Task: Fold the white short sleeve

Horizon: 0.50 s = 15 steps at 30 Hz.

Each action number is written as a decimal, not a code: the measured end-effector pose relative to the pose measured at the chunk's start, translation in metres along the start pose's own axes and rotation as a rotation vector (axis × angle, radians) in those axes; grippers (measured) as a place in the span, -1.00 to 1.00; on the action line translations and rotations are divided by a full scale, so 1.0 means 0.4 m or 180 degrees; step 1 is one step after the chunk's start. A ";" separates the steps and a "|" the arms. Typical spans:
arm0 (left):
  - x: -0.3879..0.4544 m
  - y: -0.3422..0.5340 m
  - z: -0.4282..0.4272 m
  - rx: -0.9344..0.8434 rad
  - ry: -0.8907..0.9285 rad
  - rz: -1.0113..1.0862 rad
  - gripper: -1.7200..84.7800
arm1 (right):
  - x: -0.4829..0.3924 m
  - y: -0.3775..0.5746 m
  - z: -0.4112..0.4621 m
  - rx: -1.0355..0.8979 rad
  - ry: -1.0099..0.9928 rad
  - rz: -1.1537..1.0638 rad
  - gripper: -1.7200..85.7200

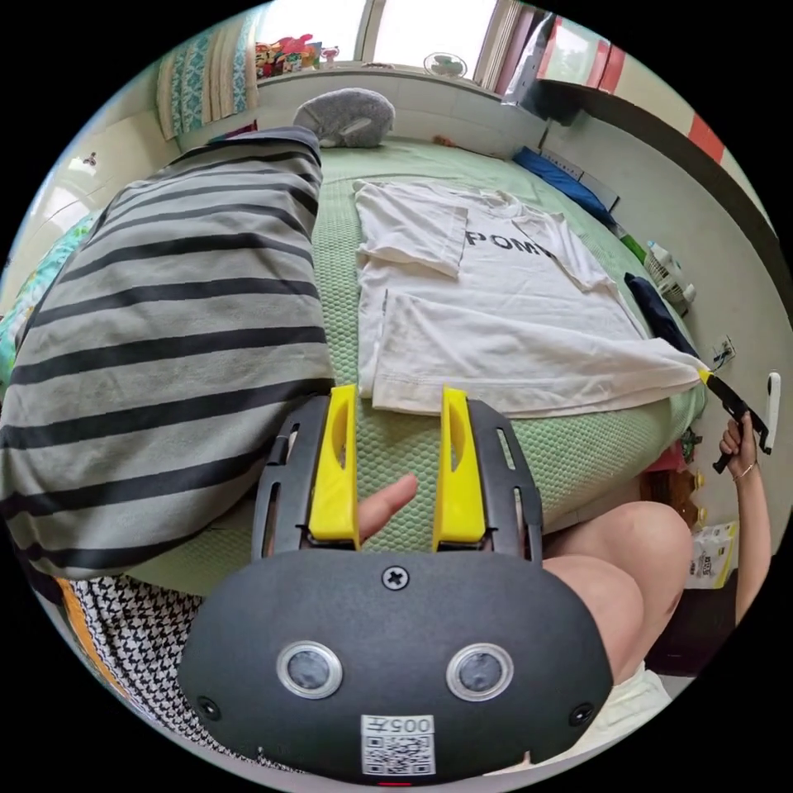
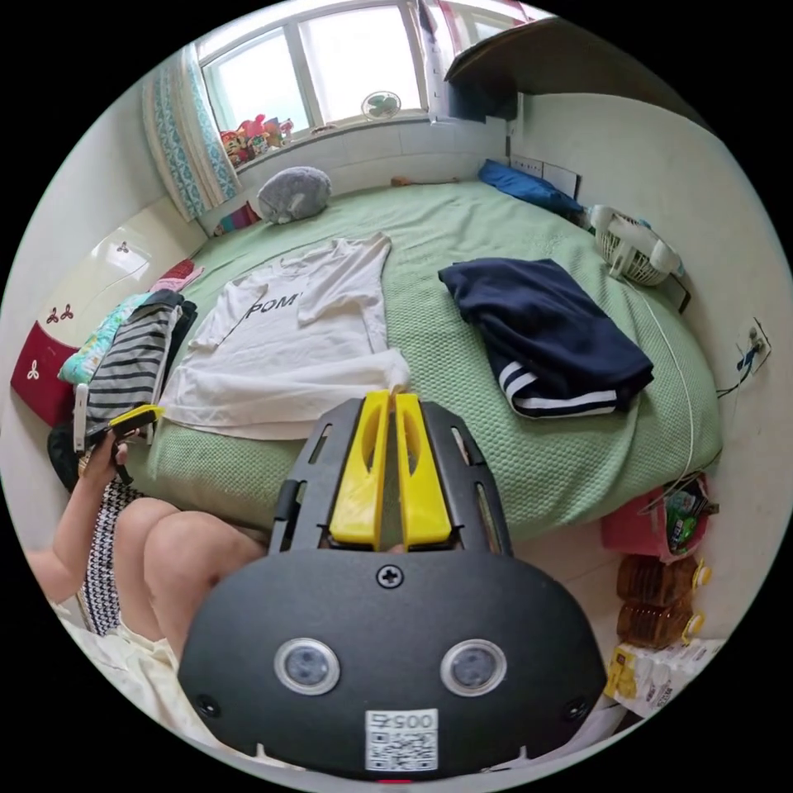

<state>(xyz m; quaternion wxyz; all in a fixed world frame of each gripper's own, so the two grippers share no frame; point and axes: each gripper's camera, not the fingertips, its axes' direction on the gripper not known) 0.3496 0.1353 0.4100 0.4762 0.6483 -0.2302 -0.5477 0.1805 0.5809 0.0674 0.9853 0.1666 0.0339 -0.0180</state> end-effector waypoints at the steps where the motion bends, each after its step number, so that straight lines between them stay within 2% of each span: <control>1: 0.000 0.002 0.010 -0.0074 -0.0004 0.0002 -0.63 | 0.001 0.008 0.008 -0.0031 0.0006 0.0018 -1.00; 8: -0.010 0.017 -0.009 0.0122 -0.0147 -0.0081 -0.68 | 0.008 0.057 0.038 -0.0143 0.0020 0.0059 -1.00; 15: -0.028 0.001 -0.017 0.0056 -0.0140 -0.0108 -0.73 | 0.019 0.096 0.037 -0.0175 0.0018 0.0075 -1.00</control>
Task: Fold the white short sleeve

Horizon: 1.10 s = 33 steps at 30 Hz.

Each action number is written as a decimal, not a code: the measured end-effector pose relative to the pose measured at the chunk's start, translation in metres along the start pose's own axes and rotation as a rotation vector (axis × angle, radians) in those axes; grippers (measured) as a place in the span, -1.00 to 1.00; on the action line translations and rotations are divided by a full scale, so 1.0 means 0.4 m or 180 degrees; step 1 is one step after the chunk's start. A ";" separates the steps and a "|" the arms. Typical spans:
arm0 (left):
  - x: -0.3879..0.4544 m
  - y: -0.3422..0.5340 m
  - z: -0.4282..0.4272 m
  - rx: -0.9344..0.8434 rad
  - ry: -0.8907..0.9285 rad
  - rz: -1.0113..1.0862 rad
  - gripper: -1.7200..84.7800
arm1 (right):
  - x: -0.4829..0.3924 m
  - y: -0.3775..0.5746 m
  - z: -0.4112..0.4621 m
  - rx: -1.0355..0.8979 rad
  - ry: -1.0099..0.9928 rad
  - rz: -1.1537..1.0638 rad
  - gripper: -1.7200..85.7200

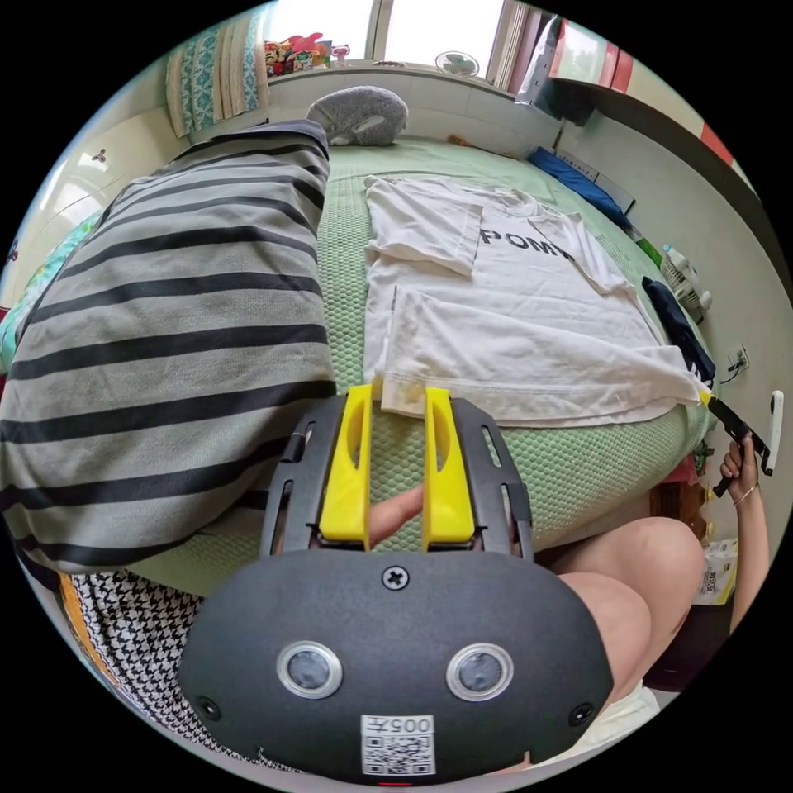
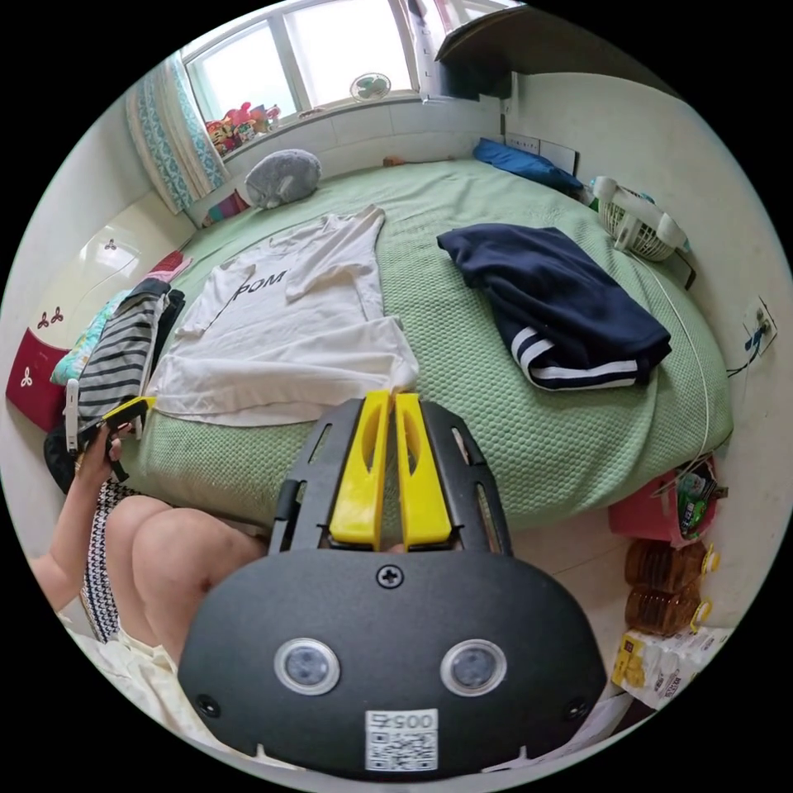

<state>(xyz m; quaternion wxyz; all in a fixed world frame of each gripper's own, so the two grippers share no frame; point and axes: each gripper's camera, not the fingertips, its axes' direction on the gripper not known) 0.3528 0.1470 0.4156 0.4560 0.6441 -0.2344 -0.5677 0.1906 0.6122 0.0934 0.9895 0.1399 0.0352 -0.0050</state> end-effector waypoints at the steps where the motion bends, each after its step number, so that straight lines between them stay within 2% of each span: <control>1: -0.003 -0.001 0.000 -0.0016 0.0024 -0.0004 -0.75 | 0.001 0.008 0.001 -0.0014 0.0001 -0.0007 -1.00; 7: -0.018 0.016 -0.041 0.0028 0.0035 -0.0078 -0.85 | 0.003 0.052 -0.007 -0.0051 0.0027 -0.0046 -1.00; 15: -0.060 0.092 -0.142 -0.0146 0.0398 -0.0056 -0.92 | 0.008 0.132 -0.110 0.0173 -0.0164 -0.0112 -1.00; 25: -0.153 0.221 -0.424 -0.0021 0.0965 0.0085 -0.94 | -0.018 0.278 -0.340 0.0324 -0.0376 -0.0279 -1.00; 33: -0.189 0.341 -0.639 0.0217 0.0907 0.0262 -0.94 | -0.031 0.406 -0.493 0.0498 -0.0258 -0.0210 -1.00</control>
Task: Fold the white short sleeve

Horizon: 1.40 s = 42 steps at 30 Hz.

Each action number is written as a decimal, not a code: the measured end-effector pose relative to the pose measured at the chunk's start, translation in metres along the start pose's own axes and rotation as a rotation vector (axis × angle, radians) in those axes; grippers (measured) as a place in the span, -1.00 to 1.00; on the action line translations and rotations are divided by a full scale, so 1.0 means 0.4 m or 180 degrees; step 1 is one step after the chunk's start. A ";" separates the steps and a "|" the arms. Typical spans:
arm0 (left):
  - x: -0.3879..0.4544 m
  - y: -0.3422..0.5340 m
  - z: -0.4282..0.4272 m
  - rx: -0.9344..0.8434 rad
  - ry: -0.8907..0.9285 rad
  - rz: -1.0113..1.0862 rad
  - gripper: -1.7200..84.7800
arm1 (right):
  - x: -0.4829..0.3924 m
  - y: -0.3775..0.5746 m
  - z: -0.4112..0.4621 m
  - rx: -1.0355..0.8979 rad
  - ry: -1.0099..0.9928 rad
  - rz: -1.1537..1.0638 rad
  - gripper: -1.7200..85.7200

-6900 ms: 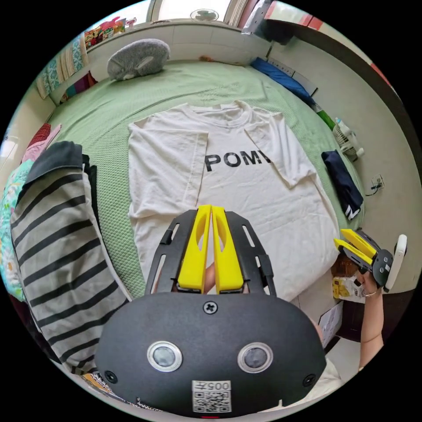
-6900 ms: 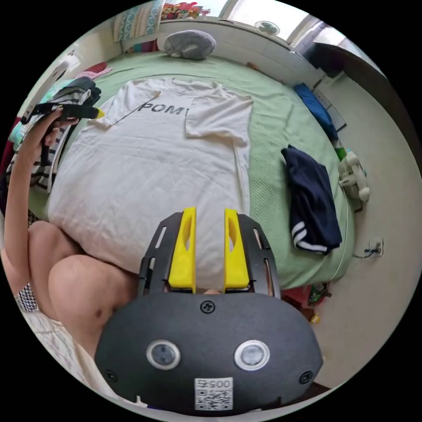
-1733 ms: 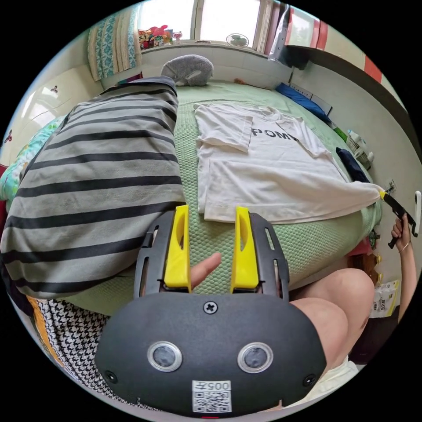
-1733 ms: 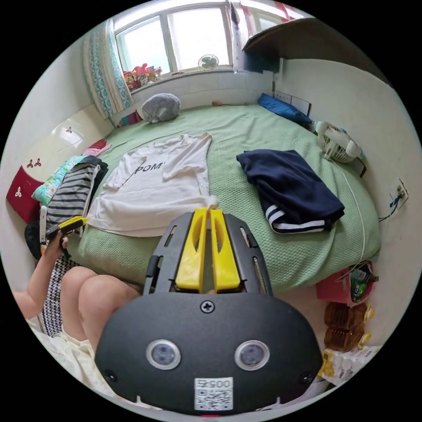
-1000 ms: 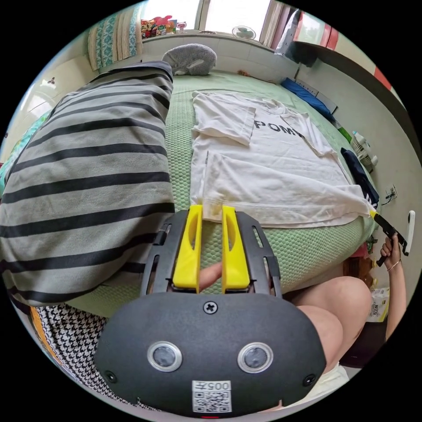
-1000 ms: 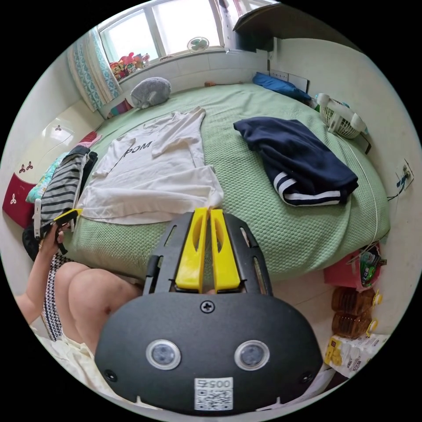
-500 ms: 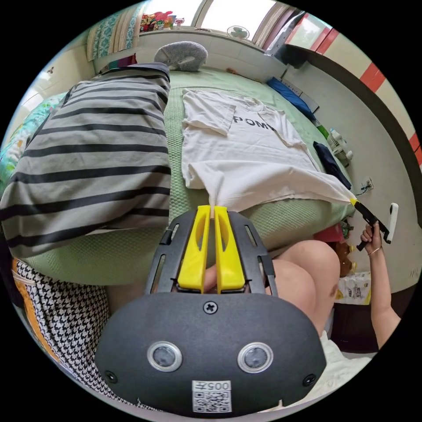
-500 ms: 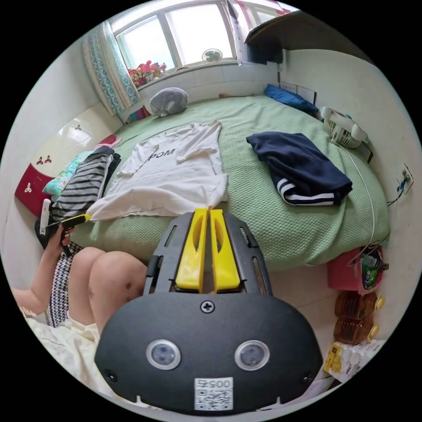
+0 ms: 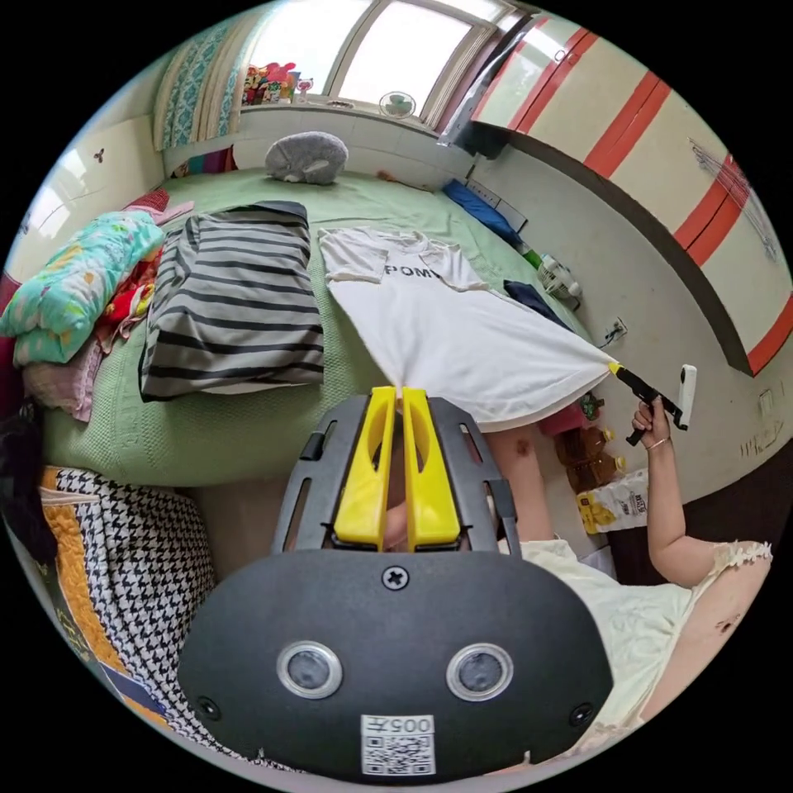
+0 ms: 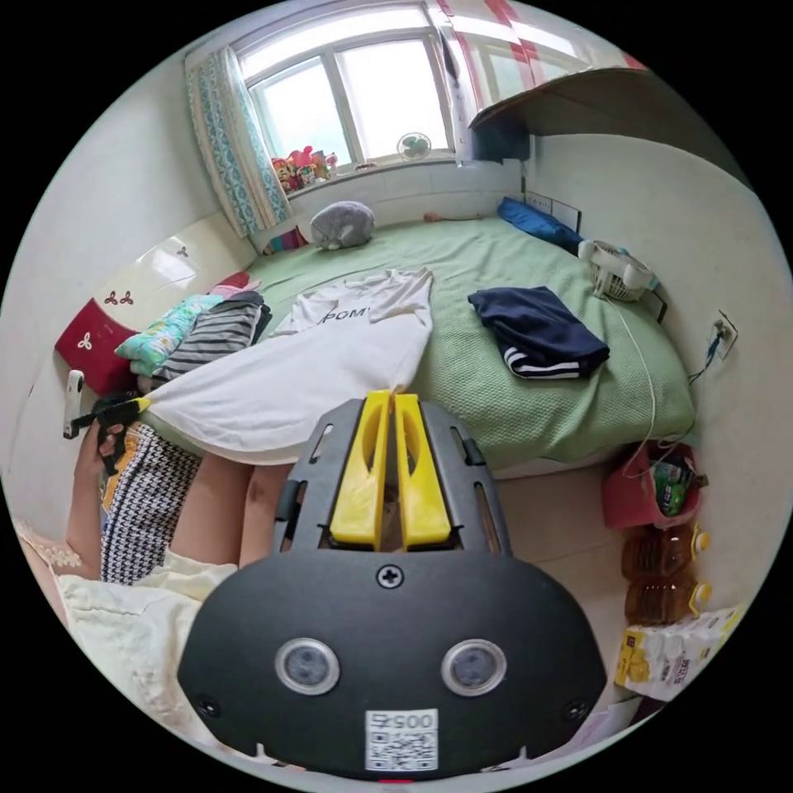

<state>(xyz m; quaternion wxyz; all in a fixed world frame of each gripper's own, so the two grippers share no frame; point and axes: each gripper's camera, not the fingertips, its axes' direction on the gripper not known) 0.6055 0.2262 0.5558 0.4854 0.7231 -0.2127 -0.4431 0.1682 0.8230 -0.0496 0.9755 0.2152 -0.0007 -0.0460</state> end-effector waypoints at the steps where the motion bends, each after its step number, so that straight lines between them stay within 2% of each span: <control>1: 0.003 0.023 -0.021 0.0049 0.0027 -0.0017 -0.94 | -0.002 0.023 -0.021 0.0045 0.0015 0.0054 -1.00; 8: -0.004 0.134 -0.121 0.0146 0.0343 -0.0227 -0.94 | 0.002 0.140 -0.150 0.0211 -0.0188 0.0365 -1.00; 14: 0.024 0.174 -0.180 0.0059 0.0303 -0.0115 -0.94 | -0.008 0.184 -0.238 0.0226 -0.0159 0.0469 -1.00; 24: 0.030 0.074 -0.144 -0.0143 0.0049 -0.0015 -0.93 | -0.042 0.093 -0.173 -0.0107 0.0055 0.0310 -1.00; 27: 0.053 0.000 -0.112 -0.0342 -0.0139 0.0272 -0.93 | -0.061 0.022 -0.126 -0.0203 0.0181 0.0071 -1.00; 32: 0.063 -0.228 -0.043 -0.0248 -0.0522 0.0615 -0.93 | -0.071 -0.204 0.005 -0.0348 0.0410 -0.0364 -1.00; 39: -0.014 -0.599 0.126 0.0104 -0.0852 0.0483 -0.92 | -0.043 -0.582 0.241 -0.0112 0.0635 -0.0213 -0.99; 42: -0.073 -0.758 0.251 0.0151 -0.1088 0.0131 -0.89 | -0.019 -0.738 0.391 -0.0115 0.0526 0.0059 -0.97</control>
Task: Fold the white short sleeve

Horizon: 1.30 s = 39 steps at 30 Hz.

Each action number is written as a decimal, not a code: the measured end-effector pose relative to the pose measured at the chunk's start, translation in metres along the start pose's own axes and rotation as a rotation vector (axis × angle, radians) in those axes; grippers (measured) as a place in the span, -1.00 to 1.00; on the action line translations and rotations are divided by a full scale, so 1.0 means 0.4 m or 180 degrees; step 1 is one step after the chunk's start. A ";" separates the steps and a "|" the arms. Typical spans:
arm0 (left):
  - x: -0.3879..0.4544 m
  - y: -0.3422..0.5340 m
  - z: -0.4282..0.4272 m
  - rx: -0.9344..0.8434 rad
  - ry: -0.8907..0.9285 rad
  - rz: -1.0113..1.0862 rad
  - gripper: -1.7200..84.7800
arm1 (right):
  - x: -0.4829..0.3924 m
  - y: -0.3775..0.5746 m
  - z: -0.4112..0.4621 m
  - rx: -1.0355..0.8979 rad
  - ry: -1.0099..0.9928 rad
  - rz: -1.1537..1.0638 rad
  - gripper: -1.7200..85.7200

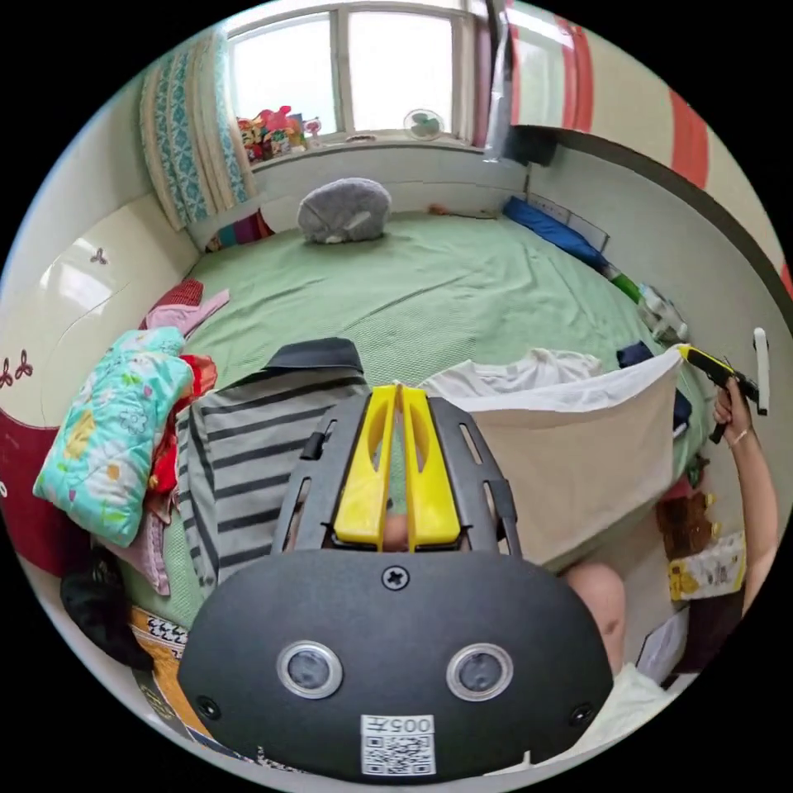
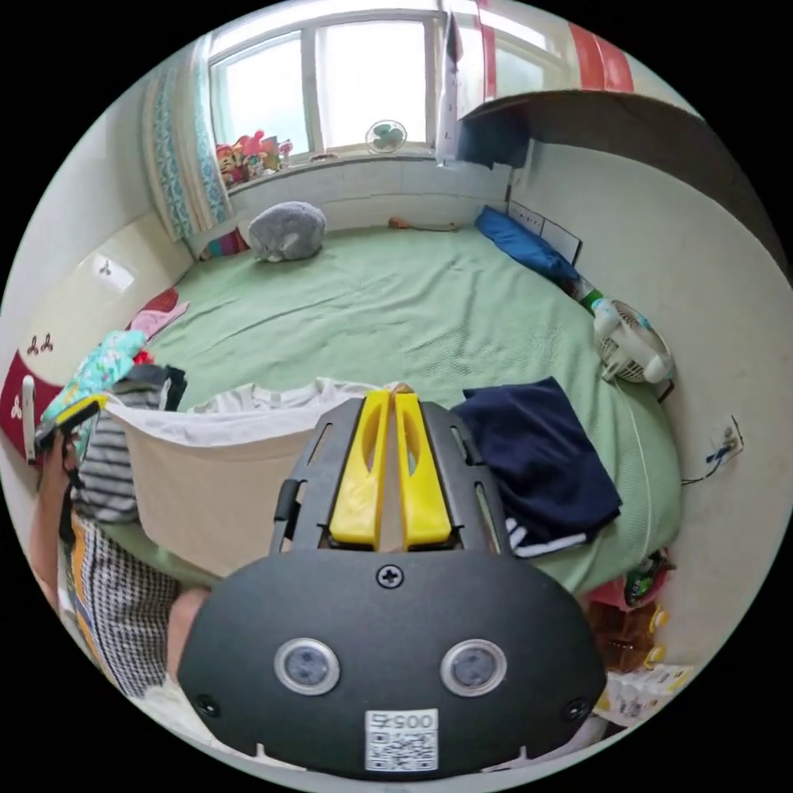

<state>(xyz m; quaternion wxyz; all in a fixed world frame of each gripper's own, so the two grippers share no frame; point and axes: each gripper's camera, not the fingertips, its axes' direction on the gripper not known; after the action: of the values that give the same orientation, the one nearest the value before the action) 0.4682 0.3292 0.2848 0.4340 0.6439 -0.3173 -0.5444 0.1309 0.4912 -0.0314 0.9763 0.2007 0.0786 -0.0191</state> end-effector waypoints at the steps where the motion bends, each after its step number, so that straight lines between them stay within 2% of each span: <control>1: -0.014 -0.046 0.066 -0.0185 -0.0005 -0.0195 -0.87 | -0.003 -0.044 0.054 -0.0024 -0.0111 0.0114 -0.93; 4: -0.044 -0.089 0.190 -0.0566 0.0318 -0.0528 -0.83 | -0.022 -0.094 0.138 -0.0187 -0.0218 0.0310 -0.82; 7: -0.057 -0.052 0.242 -0.0550 0.0872 -0.0469 -0.78 | -0.046 -0.058 0.167 -0.0226 -0.0677 -0.0022 -0.76; 13: -0.037 0.125 0.285 -0.0826 0.1203 -0.0098 -0.70 | 0.003 0.092 0.195 -0.0757 -0.0263 -0.0390 -0.68; 16: -0.013 0.191 0.307 -0.0936 0.1388 0.0005 -0.61 | 0.042 0.140 0.197 -0.0975 -0.0529 -0.0330 -0.64; 19: 0.025 0.201 0.346 -0.1042 0.1312 0.0128 -0.59 | 0.035 0.157 0.221 -0.1232 -0.0718 -0.0348 -0.64; 22: 0.060 0.181 0.392 -0.1111 0.0947 0.0095 -0.65 | -0.006 0.152 0.242 -0.1249 -0.0405 -0.0460 -0.69; 24: 0.076 0.163 0.398 -0.1168 0.0763 0.0075 -0.73 | -0.029 0.134 0.229 -0.1202 -0.0342 -0.0494 -0.79; 25: 0.089 0.155 0.387 -0.1154 0.0690 0.0133 -0.81 | -0.043 0.123 0.209 -0.1130 -0.0371 -0.0520 -0.93; 26: 0.101 0.151 0.365 -0.1074 0.0716 0.0199 -0.87 | -0.054 0.113 0.187 -0.1060 -0.0316 -0.0565 -0.95; 30: 0.108 0.157 0.308 -0.0981 0.0769 0.0242 -0.93 | -0.068 0.099 0.129 -0.0981 -0.0359 -0.0723 -0.98; 36: 0.095 0.223 0.346 -0.1286 0.0785 0.0145 -0.89 | -0.038 0.121 0.140 -0.1345 -0.0528 -0.0480 -0.97; 39: 0.067 0.237 0.336 -0.1179 0.0831 -0.0065 -0.87 | -0.024 0.105 0.108 -0.1236 -0.0410 -0.0327 -0.96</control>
<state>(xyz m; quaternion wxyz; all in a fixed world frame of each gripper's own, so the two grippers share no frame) 0.3484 0.2370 0.3548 0.5766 0.6215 -0.1465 -0.5097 0.1307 0.5127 0.0254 0.9974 0.0029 0.0284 -0.0662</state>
